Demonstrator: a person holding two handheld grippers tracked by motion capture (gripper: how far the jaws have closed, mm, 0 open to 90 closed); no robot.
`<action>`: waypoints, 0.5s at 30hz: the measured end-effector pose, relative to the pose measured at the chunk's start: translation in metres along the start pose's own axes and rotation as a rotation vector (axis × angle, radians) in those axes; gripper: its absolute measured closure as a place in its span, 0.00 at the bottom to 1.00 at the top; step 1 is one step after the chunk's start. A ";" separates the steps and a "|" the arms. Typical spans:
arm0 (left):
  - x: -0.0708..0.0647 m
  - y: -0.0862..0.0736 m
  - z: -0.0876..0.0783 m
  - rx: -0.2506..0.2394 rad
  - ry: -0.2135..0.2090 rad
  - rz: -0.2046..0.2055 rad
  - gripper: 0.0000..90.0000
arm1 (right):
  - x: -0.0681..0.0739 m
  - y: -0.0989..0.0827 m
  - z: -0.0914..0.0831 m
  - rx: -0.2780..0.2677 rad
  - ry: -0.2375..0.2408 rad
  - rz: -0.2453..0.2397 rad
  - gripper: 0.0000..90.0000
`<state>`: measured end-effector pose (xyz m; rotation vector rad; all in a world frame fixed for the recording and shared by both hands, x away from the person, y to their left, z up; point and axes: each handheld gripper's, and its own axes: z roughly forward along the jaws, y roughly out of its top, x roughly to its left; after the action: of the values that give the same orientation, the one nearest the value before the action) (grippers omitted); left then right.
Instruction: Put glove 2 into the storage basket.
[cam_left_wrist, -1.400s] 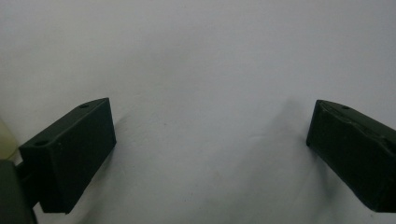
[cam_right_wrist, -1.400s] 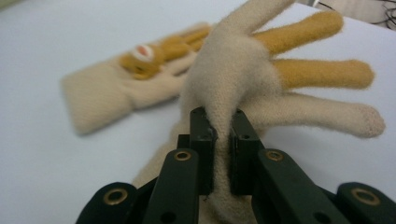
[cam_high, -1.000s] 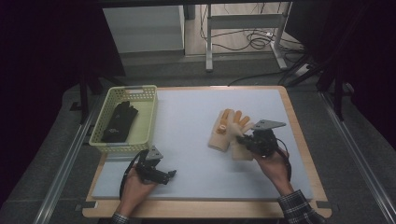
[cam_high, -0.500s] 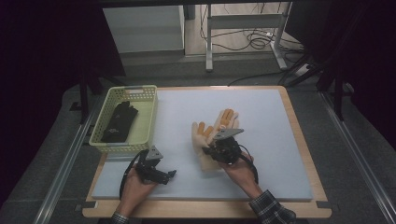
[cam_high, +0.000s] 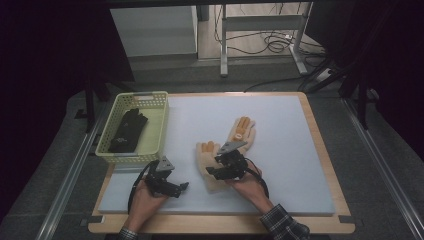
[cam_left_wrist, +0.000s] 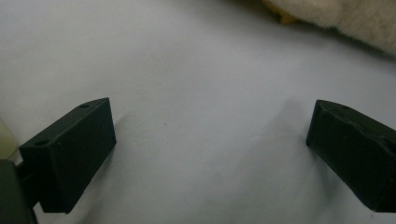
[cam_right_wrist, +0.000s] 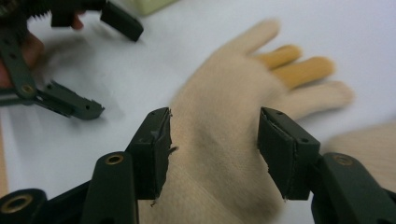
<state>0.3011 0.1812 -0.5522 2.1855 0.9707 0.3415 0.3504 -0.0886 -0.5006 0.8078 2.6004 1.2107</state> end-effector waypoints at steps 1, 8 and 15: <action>0.000 0.000 0.000 0.001 0.000 0.001 0.02 | -0.003 0.000 -0.006 -0.012 -0.002 0.006 0.49; 0.000 0.000 0.000 0.003 -0.002 0.001 0.02 | -0.014 -0.020 -0.024 0.007 -0.047 0.011 0.80; 0.000 0.000 0.000 0.002 -0.002 0.001 0.02 | -0.012 -0.040 -0.014 0.044 -0.025 0.022 0.85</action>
<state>0.3011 0.1813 -0.5521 2.1880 0.9699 0.3391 0.3392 -0.1246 -0.5222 0.8562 2.6130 1.1456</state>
